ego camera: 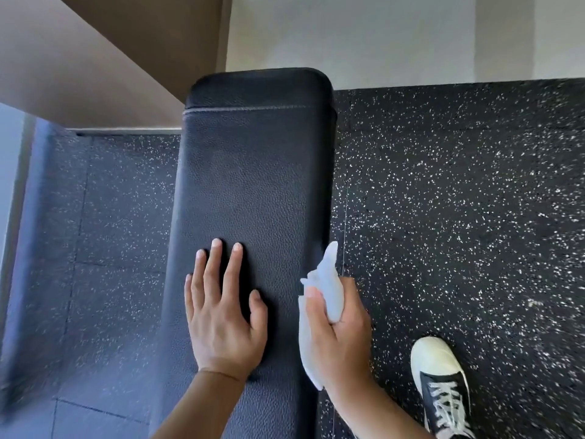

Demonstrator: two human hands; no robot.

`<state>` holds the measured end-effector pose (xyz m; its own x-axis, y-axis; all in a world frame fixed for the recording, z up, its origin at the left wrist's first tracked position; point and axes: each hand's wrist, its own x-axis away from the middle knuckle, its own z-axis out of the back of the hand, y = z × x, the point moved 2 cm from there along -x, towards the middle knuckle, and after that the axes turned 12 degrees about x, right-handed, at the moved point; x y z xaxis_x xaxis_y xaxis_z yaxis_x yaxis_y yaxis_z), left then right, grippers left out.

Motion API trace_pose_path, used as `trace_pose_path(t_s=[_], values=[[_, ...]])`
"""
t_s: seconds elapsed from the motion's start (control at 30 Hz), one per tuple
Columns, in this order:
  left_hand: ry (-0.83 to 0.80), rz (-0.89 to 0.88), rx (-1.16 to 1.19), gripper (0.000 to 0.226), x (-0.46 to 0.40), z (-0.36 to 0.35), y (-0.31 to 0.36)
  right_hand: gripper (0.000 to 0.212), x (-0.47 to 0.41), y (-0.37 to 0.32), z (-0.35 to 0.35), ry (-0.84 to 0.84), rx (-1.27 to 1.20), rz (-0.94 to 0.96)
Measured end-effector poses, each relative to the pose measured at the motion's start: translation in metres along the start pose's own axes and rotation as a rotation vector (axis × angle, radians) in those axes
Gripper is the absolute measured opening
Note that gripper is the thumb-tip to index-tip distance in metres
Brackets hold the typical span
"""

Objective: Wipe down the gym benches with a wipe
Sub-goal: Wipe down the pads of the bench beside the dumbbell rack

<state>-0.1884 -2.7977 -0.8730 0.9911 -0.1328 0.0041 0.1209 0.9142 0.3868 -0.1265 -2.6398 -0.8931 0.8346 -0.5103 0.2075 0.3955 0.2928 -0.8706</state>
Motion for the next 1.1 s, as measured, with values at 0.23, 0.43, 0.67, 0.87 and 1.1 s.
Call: trace_pose_path(t_s=[0.23,0.43,0.67,0.87,1.1], values=[[0.022,-0.016,0.002,0.072,0.001,-0.002,-0.002,0.021,-0.093,-0.022,-0.003,0.036,-0.094,-0.027],[0.031,-0.031,0.01,0.07,0.001,-0.001,0.0,0.012,-0.129,-0.033,-0.006,0.123,-0.127,-0.086],[0.063,-0.03,0.069,0.068,0.001,0.003,0.004,0.008,0.004,0.0,0.002,0.078,-0.125,-0.041],[0.065,-0.045,0.105,0.064,0.006,0.003,0.003,0.014,0.032,0.01,0.001,0.047,-0.027,0.004],[0.09,0.015,0.126,0.059,0.026,0.004,0.007,0.018,0.01,0.008,0.003,0.059,-0.001,0.003]])
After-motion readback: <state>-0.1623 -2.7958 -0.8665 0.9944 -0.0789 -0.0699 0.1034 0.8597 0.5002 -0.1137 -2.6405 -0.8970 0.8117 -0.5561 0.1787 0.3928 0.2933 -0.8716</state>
